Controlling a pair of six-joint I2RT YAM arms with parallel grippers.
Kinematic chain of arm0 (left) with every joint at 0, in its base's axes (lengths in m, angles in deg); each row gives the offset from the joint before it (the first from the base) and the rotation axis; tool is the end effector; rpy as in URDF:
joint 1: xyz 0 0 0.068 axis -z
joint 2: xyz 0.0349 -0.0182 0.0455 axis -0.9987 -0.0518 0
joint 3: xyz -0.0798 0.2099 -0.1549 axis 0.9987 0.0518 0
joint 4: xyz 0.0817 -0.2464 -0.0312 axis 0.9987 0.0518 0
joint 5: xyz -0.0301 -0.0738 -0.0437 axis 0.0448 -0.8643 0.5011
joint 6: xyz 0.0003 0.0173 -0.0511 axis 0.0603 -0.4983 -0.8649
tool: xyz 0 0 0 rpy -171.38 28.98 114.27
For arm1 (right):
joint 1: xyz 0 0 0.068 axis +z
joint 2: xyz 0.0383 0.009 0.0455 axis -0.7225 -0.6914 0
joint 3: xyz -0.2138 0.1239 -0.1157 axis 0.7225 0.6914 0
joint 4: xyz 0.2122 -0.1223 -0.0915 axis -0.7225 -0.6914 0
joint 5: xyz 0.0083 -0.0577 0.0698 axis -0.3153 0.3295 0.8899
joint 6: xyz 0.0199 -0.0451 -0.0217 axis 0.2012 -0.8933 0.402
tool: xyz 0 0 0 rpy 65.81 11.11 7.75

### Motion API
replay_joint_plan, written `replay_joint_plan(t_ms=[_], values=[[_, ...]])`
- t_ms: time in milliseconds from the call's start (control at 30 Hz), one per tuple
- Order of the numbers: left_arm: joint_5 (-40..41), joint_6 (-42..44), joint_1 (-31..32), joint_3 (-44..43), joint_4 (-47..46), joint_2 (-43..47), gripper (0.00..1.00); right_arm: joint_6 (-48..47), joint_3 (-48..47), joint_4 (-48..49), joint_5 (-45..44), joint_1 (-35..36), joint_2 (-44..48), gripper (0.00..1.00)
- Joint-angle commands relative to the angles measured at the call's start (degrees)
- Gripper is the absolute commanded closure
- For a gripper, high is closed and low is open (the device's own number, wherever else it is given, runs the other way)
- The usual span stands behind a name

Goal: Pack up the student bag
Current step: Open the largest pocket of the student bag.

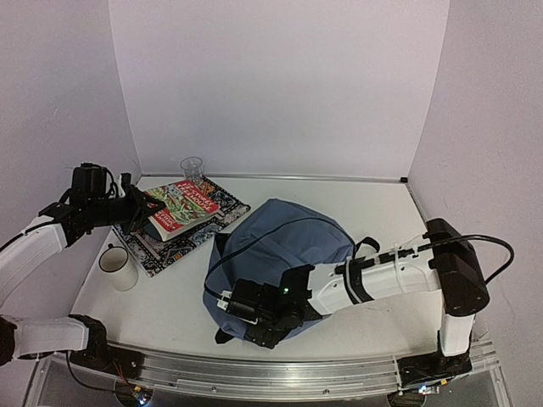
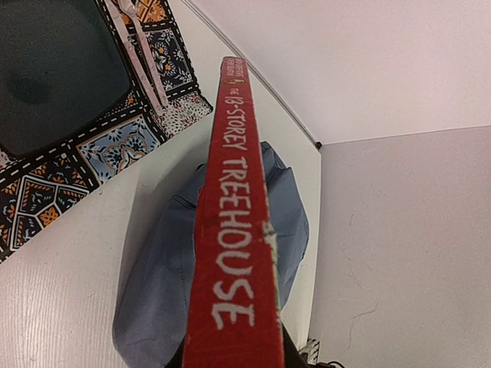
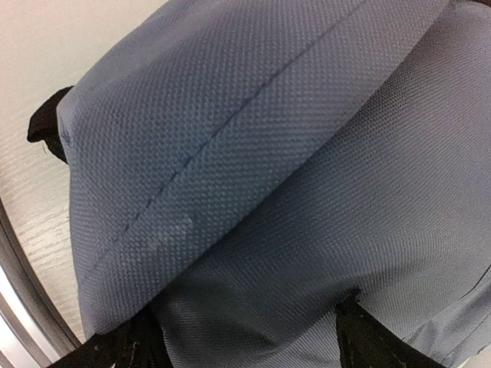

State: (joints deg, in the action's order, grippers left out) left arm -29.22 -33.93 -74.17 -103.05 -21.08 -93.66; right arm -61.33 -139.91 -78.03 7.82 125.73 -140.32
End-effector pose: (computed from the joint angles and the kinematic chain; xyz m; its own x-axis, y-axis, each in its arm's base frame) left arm 0.2138 -0.0655 0.2948 -0.7572 -0.5503 -0.3518 -0.0229 0.5607 -0.8277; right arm 0.0909 0.4208 0.1771 -0.1874 -0.7468 -0.6381 -0.8736 0.4237 -0.2393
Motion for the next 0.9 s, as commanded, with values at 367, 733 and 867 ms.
replay_joint_plan(t_ms=[367, 733, 867], values=[[-5.46, 2.8, 0.14, -2.97, -1.27, 2.75, 1.0, 0.92, -3.27, -3.75, -5.19, -0.91, 8.38, 1.0], [-9.98, 1.0, 0.14, -1.16, -0.71, 6.13, 1.0, 7.49, -3.36, -1.2, 0.29, -9.66, 15.1, 1.0], [-11.09, -1.02, 0.18, 1.36, -0.68, 8.93, 1.0, 10.69, -0.96, 3.97, 5.66, -14.32, 19.38, 1.0]])
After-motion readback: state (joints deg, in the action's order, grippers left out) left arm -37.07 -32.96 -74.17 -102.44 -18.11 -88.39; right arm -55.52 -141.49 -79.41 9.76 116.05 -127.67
